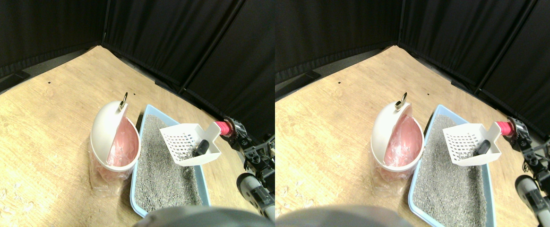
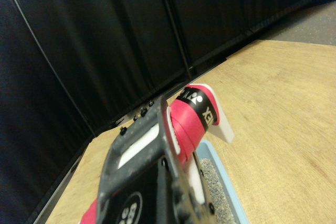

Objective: Scoop (unimanual)

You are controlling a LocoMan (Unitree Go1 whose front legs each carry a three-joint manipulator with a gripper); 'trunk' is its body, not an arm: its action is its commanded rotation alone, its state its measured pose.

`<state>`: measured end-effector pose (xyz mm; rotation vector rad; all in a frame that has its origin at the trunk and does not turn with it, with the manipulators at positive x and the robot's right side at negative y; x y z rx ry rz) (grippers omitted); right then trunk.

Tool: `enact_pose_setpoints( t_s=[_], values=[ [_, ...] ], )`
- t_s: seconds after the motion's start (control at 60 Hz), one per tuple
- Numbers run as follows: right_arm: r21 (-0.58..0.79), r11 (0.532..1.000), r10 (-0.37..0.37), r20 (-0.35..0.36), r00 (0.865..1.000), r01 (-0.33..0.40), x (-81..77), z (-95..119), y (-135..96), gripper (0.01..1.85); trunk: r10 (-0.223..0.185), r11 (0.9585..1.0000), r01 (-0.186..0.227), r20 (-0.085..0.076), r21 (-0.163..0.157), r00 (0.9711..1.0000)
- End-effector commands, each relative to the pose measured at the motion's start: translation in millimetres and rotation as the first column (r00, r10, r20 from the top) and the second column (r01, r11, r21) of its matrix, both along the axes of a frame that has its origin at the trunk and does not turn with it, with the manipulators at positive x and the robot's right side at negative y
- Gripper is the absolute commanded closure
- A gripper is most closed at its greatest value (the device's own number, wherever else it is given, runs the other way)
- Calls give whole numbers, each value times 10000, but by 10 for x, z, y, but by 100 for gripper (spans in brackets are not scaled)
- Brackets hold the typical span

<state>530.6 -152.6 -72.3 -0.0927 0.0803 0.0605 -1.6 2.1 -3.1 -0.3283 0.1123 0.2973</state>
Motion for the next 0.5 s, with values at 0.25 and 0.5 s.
enact_pose_setpoints(
  t_s=[0.25,0.5],
  values=[
    [127,9937,1107,381,9931,-1112,16,149,217,180,559,9982,-562,-153,-192,9983],
    [-156,9933,1148,128,9933,-1146,49,168,423,180,832,9960,-837,-171,-323,9964]
  ],
)
